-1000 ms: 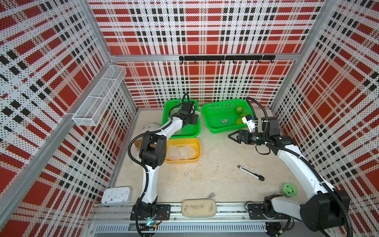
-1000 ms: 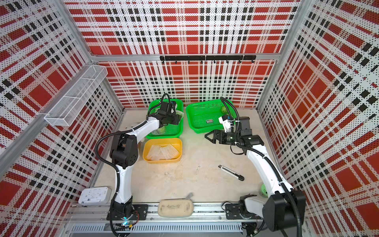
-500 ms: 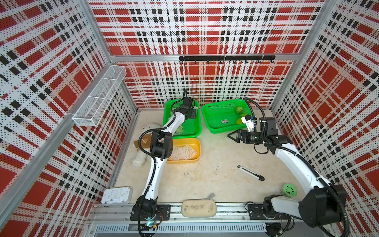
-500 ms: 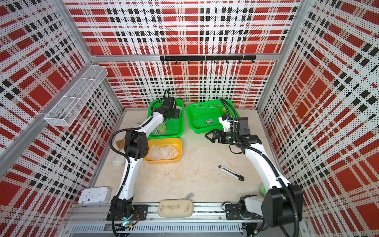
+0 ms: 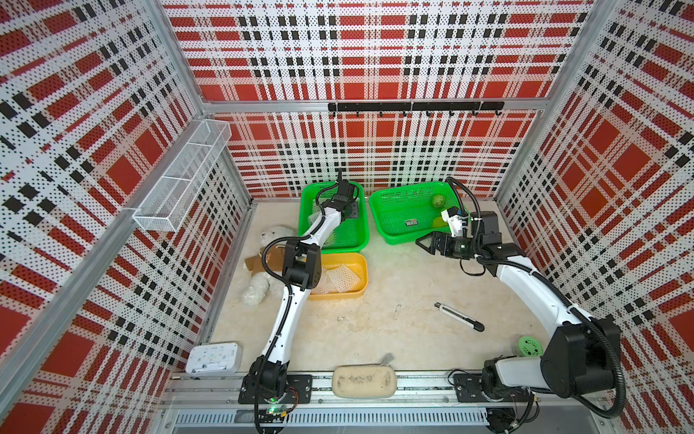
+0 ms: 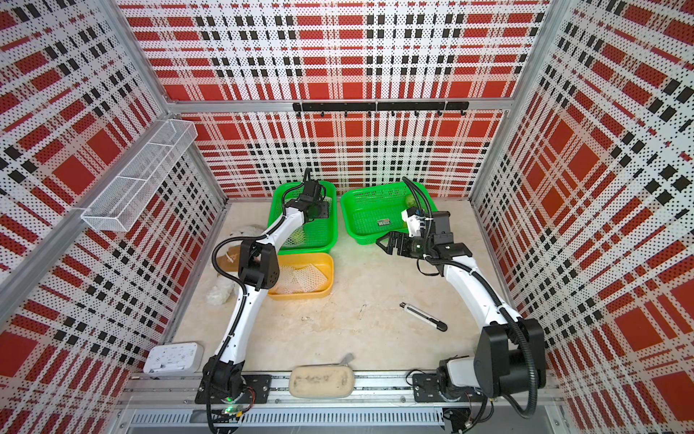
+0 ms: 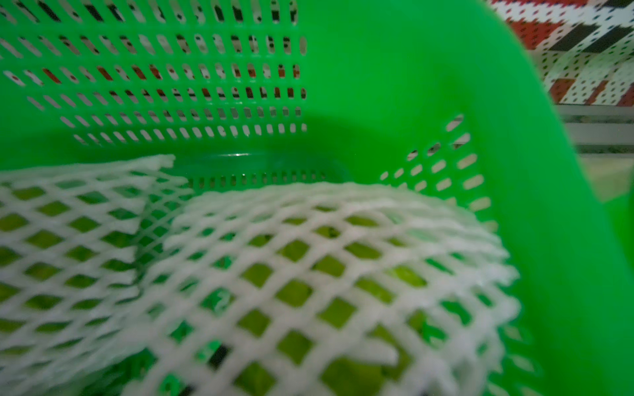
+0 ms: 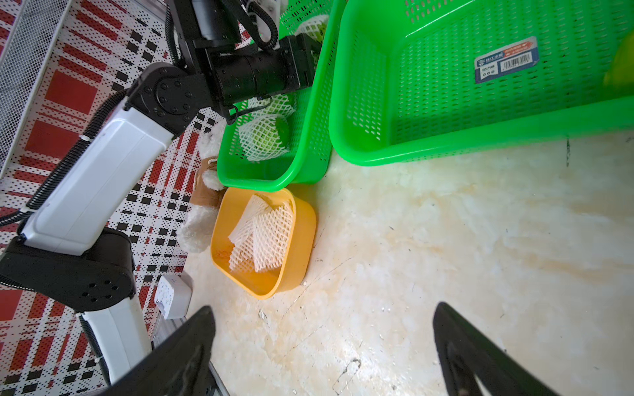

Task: Sleeve custard apples in foam nets
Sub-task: Place the custard apple in the basket.

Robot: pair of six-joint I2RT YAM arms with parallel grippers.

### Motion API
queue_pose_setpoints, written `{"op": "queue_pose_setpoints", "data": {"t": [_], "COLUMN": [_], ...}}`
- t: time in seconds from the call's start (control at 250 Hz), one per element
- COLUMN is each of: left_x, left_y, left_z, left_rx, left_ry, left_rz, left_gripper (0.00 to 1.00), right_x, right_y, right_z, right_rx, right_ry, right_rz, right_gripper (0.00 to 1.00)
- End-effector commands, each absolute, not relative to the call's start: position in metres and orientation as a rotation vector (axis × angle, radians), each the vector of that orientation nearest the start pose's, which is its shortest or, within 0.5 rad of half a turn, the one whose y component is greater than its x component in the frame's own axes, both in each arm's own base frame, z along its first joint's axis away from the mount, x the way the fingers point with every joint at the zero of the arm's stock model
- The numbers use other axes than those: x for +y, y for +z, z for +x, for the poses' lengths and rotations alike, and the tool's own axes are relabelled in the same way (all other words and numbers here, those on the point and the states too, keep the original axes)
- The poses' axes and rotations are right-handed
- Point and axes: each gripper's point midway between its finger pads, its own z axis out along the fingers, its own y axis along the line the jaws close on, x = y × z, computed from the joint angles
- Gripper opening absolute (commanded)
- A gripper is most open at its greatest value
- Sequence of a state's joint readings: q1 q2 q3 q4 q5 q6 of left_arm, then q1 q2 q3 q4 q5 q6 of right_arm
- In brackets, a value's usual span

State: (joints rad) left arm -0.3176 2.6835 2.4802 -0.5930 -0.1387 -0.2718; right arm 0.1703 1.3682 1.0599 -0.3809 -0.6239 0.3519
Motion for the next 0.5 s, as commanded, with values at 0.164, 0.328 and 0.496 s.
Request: {"op": "queue_pose_setpoints", "data": {"t": [0.164, 0.328, 0.496], "left_x": [-0.194, -0.195, -0.21], "left_y": [0.07, 0.092, 0.14], "left_z": [0.664, 0.662, 0.646], "left_rx": [2.321, 2.298, 2.209], "left_ry": [-0.199, -0.215, -0.363], "left_rz": [-0.062, -0.048, 0.018], "left_gripper": [0.79, 0.99, 0.99], "right_x": [0.171, 0.165, 0.142], "right_y": [0.249, 0.246, 0.237], "right_z": [0.381, 0.404, 0.44], "right_rx": [2.172, 2.212, 2.258], "right_ry": [0.966, 0.885, 0.668], "right_rz": [-0.184, -0.135, -0.038], "right_gripper": [1.0, 1.0, 1.0]}}
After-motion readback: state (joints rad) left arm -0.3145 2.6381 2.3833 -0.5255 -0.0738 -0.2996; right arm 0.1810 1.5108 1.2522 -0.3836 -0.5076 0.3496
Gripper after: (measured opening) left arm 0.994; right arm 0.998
